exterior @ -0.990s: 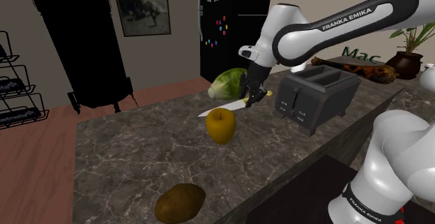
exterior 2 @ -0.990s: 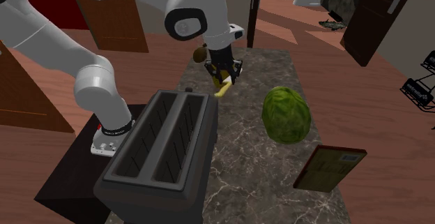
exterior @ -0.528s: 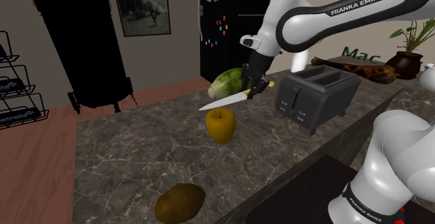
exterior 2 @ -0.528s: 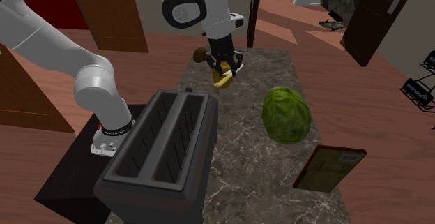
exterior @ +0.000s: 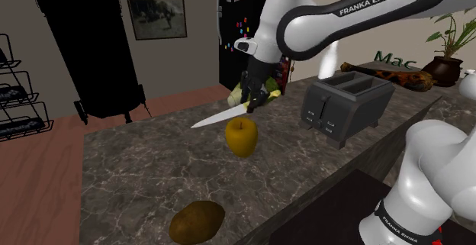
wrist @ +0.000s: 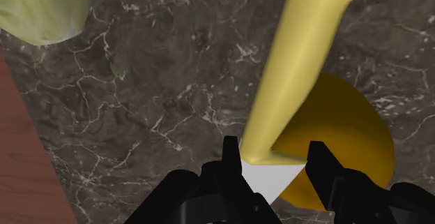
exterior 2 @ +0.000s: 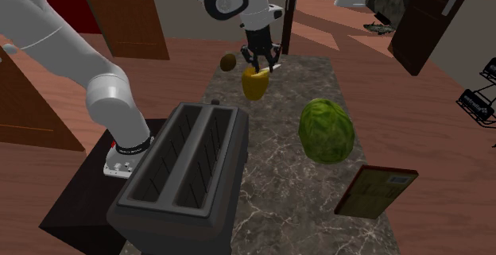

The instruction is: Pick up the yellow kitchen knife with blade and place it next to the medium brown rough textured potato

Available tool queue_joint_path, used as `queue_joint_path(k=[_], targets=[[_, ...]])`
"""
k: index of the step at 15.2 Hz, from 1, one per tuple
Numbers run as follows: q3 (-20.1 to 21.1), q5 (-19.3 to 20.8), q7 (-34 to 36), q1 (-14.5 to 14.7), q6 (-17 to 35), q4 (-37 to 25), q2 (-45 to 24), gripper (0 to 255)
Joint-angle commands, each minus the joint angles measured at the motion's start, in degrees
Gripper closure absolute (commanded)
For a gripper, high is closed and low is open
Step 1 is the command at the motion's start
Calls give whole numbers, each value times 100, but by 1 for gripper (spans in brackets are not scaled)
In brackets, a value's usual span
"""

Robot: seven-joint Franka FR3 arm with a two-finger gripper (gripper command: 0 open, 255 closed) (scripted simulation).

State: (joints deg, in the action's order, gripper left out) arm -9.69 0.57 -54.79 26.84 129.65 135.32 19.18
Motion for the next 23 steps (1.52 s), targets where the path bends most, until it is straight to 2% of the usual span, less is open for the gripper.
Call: queue_joint_path(k=[1, 8, 23], targets=[[139, -44, 207, 97, 24, -251, -276, 255], [601, -66, 958, 406, -7, -1307, -1298, 255], [591, -119, 914, 410, 1143, -630, -1773, 255]])
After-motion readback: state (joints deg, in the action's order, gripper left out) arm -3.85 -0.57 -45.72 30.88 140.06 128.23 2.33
